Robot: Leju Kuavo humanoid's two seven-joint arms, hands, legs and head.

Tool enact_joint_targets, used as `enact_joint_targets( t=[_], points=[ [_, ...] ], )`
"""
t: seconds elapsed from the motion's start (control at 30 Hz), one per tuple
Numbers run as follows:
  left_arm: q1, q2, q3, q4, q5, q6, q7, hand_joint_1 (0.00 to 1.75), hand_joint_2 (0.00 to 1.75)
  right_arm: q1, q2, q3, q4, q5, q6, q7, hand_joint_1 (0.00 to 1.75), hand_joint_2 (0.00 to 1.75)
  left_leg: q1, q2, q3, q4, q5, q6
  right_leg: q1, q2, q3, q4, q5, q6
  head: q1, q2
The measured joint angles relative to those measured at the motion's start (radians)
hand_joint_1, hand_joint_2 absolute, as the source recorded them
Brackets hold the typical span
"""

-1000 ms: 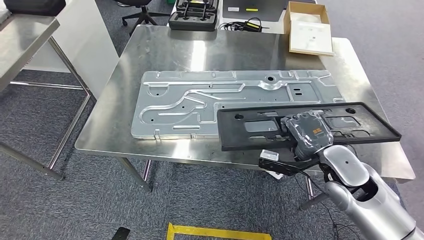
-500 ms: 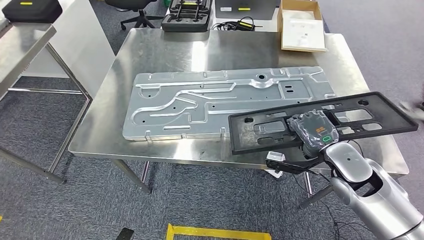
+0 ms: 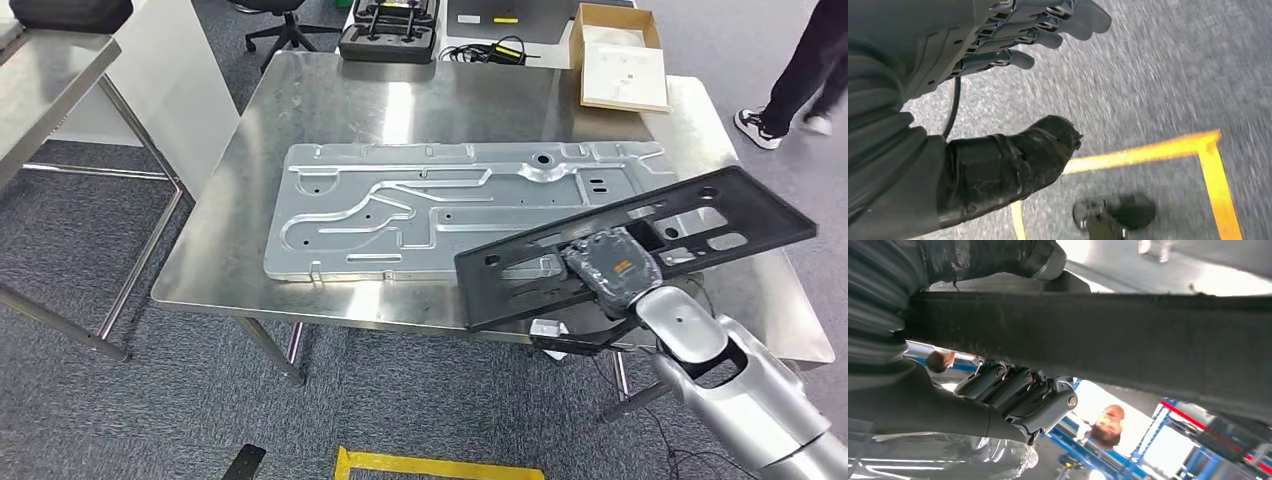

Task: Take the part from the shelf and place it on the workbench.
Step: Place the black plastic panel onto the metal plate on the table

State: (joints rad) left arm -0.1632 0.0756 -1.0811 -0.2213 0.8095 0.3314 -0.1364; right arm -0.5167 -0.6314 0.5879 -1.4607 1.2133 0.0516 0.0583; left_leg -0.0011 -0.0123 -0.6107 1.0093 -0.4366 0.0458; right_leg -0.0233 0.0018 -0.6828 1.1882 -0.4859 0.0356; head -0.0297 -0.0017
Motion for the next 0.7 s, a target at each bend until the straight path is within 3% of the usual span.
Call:
enact_joint_targets(
  t=[0.07,0.1,0.23,0.3,0.37,0.4,0.43,0.47,0.53,0.57,0.63,0.7],
  points=[
    [-0.004,-0.001,0.0,0.0,-0.005,-0.002,0.002,0.0,1.75,-0.016,0.012,0.019,0.005,0.014,-0.002,-0.006,1.75,1.75,-0.003,-0.002,-0.004,0.011,-0.007,-0.008,0.001,0.001,0.051,-0.109,0.041,-0.004,0.0,0.0],
    [-0.007,-0.002,0.0,0.0,-0.007,-0.003,0.004,0.0,1.75,-0.022,0.018,0.029,0.006,0.021,-0.004,-0.009,1.75,1.75,-0.004,-0.002,-0.007,0.015,-0.008,-0.013,0.003,0.001,0.063,-0.136,0.045,-0.007,-0.001,0.0],
    [-0.011,-0.002,-0.001,0.0,-0.013,-0.002,0.008,0.0,1.75,-0.039,0.035,0.062,0.008,0.05,-0.008,-0.022,1.75,1.75,-0.004,-0.003,-0.014,0.027,-0.018,-0.032,0.004,0.002,0.07,-0.148,0.042,-0.029,-0.001,0.0],
    [-0.014,-0.002,-0.001,0.0,-0.019,-0.001,0.01,0.0,1.75,-0.048,0.039,0.074,0.008,0.059,-0.008,-0.027,1.75,1.75,-0.001,-0.001,-0.049,0.103,-0.062,-0.043,0.002,0.0,0.073,-0.151,0.044,-0.041,-0.004,0.0],
    [-0.016,-0.002,-0.002,0.0,-0.024,-0.001,0.009,0.0,1.75,-0.052,0.042,0.083,0.009,0.063,-0.008,-0.03,1.75,1.75,0.001,0.001,-0.113,0.234,-0.116,-0.049,0.005,-0.001,0.074,-0.151,0.043,-0.048,-0.007,0.0],
    [-0.015,-0.003,-0.003,0.0,-0.025,-0.001,0.008,0.0,1.75,-0.052,0.042,0.086,0.01,0.064,-0.009,-0.031,1.75,1.75,0.002,0.001,-0.138,0.28,-0.127,-0.05,0.006,-0.001,0.074,-0.151,0.043,-0.049,-0.007,0.0],
    [-0.013,-0.003,-0.004,0.0,-0.027,-0.001,0.006,0.0,1.75,-0.05,0.042,0.089,0.013,0.064,-0.009,-0.032,1.75,1.75,0.003,0.002,-0.146,0.292,-0.119,-0.049,0.007,-0.001,0.074,-0.151,0.042,-0.049,-0.007,0.0],
    [-0.012,-0.003,-0.004,0.0,-0.029,0.0,0.004,0.0,1.75,-0.049,0.041,0.091,0.015,0.064,-0.01,-0.033,1.75,1.75,0.003,0.002,-0.137,0.267,-0.095,-0.047,0.008,0.0,0.075,-0.151,0.042,-0.049,-0.007,0.0],
    [-0.013,-0.003,-0.004,0.0,-0.032,0.002,-0.001,0.0,1.75,-0.047,0.04,0.094,0.02,0.068,-0.012,-0.033,1.75,1.75,0.002,0.002,-0.075,0.135,-0.029,-0.037,0.009,0.002,0.077,-0.151,0.041,-0.048,-0.007,0.0],
    [-0.013,-0.003,-0.004,0.0,-0.033,0.002,-0.002,0.0,1.75,-0.047,0.039,0.095,0.023,0.07,-0.013,-0.033,1.75,1.75,0.0,0.002,-0.045,0.074,-0.009,-0.033,0.011,0.003,0.077,-0.15,0.04,-0.046,-0.006,0.0],
    [-0.014,-0.003,-0.006,0.0,-0.034,0.003,-0.003,0.0,1.75,-0.046,0.036,0.097,0.027,0.074,-0.015,-0.033,1.75,1.75,-0.004,0.002,-0.018,0.017,-0.001,-0.027,0.013,0.004,0.075,-0.151,0.041,-0.038,-0.006,0.0],
    [-0.014,-0.003,-0.007,0.0,-0.035,0.003,-0.004,0.0,1.75,-0.045,0.034,0.098,0.031,0.075,-0.017,-0.033,1.75,1.75,-0.005,0.002,-0.015,0.011,0.0,-0.022,0.013,0.006,0.076,-0.155,0.042,-0.027,-0.006,0.0]
  ],
)
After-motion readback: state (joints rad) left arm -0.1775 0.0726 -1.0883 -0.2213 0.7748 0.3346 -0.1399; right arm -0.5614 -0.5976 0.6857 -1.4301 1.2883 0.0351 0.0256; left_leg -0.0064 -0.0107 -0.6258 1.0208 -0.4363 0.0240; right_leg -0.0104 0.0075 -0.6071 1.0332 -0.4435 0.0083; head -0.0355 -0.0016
